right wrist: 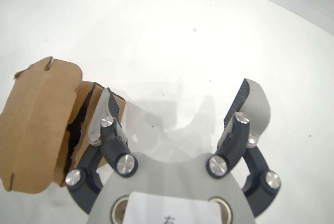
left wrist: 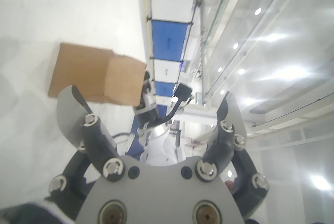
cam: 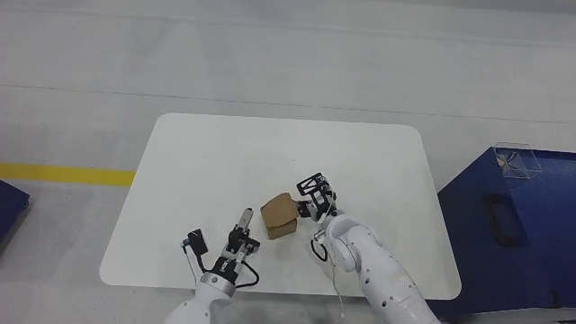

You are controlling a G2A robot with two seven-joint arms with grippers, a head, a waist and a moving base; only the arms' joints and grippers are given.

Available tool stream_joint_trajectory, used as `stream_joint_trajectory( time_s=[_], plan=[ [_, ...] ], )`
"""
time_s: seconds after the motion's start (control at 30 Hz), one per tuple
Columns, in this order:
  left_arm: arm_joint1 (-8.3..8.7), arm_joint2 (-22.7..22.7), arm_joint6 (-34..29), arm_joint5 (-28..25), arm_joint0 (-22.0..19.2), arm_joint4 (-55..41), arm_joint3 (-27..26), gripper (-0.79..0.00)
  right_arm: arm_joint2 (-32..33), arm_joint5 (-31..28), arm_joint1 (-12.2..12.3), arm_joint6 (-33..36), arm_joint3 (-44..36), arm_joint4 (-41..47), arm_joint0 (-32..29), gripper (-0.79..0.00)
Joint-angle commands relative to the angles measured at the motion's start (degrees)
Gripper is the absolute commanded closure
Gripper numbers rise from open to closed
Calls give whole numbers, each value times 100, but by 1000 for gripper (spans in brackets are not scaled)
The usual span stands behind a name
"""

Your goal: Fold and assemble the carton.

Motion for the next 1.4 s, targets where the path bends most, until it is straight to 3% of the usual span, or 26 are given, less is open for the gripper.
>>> stream_joint_trajectory(
  time_s=[0.0, 0.27, 0.5, 0.53, 0.67, 0.83, 1.03, 1.3, 1.37],
  plan=[
    [7, -16, -107, 107, 5, 10, -18, -785, -99, -52, -38, -108, 68, 40, 64, -785],
    [6, -13, -100, 176, 11, -7, 43, -785, -175, -175, -82, -342, 213, 128, 147, -785],
    [90, -153, -553, 1294, -460, 434, 100, -785, 131, -176, -43, -465, 41, 450, 40, -785],
    [105, -165, -582, 1435, -504, 577, 96, -668, 205, -153, -29, -474, -23, 460, 14, -785],
    [152, -142, -941, 1834, -765, 889, 156, -610, 408, -156, 9, -483, -334, 592, -160, -785],
    [166, -61, -1185, 1894, -992, 843, 382, -585, 373, -352, 27, -432, -563, 453, -277, -785],
    [148, 119, -1054, 1827, -1151, 794, 644, -634, 259, -257, 5, -416, -571, 242, -287, -785],
    [147, 159, -916, 1702, -1189, 633, 786, -594, 146, -250, -44, -400, -395, 233, -175, -785],
    [146, 159, -853, 1695, -1199, 596, 821, -637, 149, -204, -55, -426, -356, 239, -149, -785]
  ],
)
